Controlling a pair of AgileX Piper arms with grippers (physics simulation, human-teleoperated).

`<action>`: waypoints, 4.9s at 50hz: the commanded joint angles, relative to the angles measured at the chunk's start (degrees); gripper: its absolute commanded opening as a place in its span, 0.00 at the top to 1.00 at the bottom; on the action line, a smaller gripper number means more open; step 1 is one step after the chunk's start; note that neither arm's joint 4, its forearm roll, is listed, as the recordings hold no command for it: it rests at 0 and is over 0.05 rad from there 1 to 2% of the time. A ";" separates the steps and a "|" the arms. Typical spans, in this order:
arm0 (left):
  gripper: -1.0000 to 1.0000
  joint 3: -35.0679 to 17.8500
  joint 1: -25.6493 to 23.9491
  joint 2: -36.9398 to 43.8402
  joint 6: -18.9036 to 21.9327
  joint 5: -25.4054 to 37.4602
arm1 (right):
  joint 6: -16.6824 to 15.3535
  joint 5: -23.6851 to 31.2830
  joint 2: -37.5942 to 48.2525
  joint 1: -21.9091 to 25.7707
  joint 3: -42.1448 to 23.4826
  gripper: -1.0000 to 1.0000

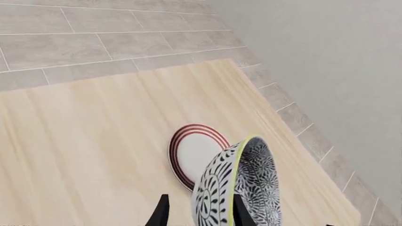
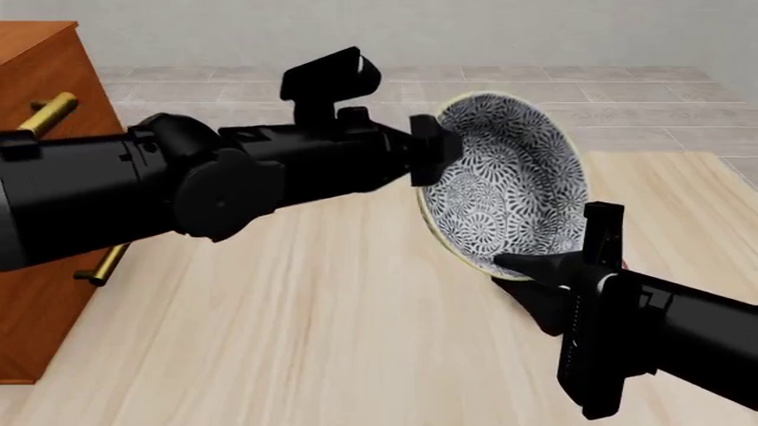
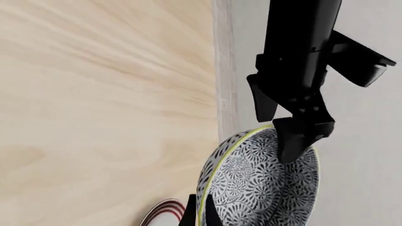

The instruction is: Put the bowl on top of the cabinet.

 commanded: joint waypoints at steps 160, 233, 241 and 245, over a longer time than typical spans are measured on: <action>1.00 21.44 20.74 -47.98 -5.05 -2.54 | 62.48 5.27 -47.20 -19.82 10.53 0.00; 1.00 28.47 28.39 -58.45 -0.95 -5.40 | 70.18 -4.68 -47.20 -32.45 25.10 0.00; 1.00 20.25 31.41 -52.49 0.31 2.19 | 70.18 -4.76 -47.20 -32.43 25.18 0.00; 1.00 16.48 30.31 -49.37 3.04 6.09 | 70.19 -4.83 -47.20 -32.43 25.26 0.00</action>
